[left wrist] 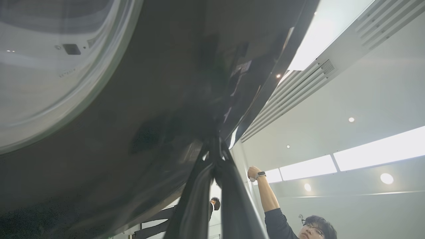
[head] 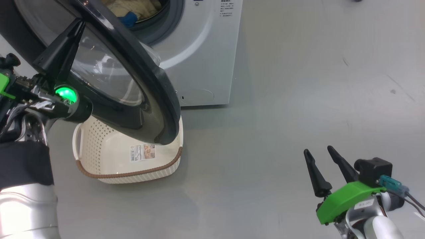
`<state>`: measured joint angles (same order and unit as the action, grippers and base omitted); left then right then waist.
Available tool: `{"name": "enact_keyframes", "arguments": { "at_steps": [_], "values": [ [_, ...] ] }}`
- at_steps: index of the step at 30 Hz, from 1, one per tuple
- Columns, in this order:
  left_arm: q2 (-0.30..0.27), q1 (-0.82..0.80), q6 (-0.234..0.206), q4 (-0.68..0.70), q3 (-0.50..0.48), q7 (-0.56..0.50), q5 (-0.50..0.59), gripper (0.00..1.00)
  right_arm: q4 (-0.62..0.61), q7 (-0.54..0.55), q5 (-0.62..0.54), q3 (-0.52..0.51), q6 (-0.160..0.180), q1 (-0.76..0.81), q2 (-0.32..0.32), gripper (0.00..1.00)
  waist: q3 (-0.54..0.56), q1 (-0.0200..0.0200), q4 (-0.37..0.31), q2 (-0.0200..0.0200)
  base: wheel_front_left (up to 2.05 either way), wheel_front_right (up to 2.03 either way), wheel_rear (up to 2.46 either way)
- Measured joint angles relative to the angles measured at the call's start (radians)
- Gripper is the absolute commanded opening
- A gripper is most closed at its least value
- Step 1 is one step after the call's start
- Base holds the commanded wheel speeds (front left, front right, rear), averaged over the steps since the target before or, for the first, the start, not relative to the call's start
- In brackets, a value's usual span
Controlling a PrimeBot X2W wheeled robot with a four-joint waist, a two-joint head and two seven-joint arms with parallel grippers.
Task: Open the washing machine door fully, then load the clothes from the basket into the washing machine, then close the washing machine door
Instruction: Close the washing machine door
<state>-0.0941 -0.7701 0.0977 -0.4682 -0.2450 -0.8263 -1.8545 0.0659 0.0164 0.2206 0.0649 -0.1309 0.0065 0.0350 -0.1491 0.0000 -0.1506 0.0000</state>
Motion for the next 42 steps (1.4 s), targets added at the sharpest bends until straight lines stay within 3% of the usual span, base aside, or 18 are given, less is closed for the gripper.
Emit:
{"name": "enact_keyframes", "arguments": {
  "at_steps": [9,22,34,40,41,42],
  "values": [
    [0.008,-0.052,0.021,-0.094,-0.010,0.114,0.088,0.00,0.019,-0.021,0.009,0.019,0.000,-0.026,0.000,1.00,-0.023,0.0000,-0.064,0.0000,0.00,0.00,0.00],
    [0.018,-0.083,0.026,-0.121,-0.062,0.175,0.142,0.00,0.038,-0.034,0.017,0.029,0.000,-0.036,0.000,1.00,-0.023,0.0000,-0.105,0.0000,0.00,0.00,0.00],
    [0.053,-0.015,0.026,-0.098,-0.073,0.188,0.173,0.00,0.049,-0.040,0.008,-0.016,0.000,-0.041,0.000,1.00,-0.006,0.0000,-0.046,0.0000,0.00,0.00,0.00],
    [0.050,0.065,0.026,-0.064,-0.012,0.277,0.325,0.00,0.050,-0.039,-0.012,-0.045,0.000,-0.057,0.000,1.00,0.025,0.0000,0.010,0.0000,0.00,0.00,0.00],
    [0.048,0.080,0.026,-0.048,0.002,0.296,0.359,0.30,0.050,-0.038,-0.015,-0.050,0.000,-0.057,0.000,1.00,0.030,0.0000,0.021,0.0000,0.00,0.00,0.00],
    [0.048,0.095,0.026,-0.034,0.017,0.316,0.386,0.47,0.049,-0.038,-0.019,-0.056,0.000,-0.057,0.001,1.00,0.035,0.0000,0.032,0.0000,0.00,0.00,0.00]
  ]
}}
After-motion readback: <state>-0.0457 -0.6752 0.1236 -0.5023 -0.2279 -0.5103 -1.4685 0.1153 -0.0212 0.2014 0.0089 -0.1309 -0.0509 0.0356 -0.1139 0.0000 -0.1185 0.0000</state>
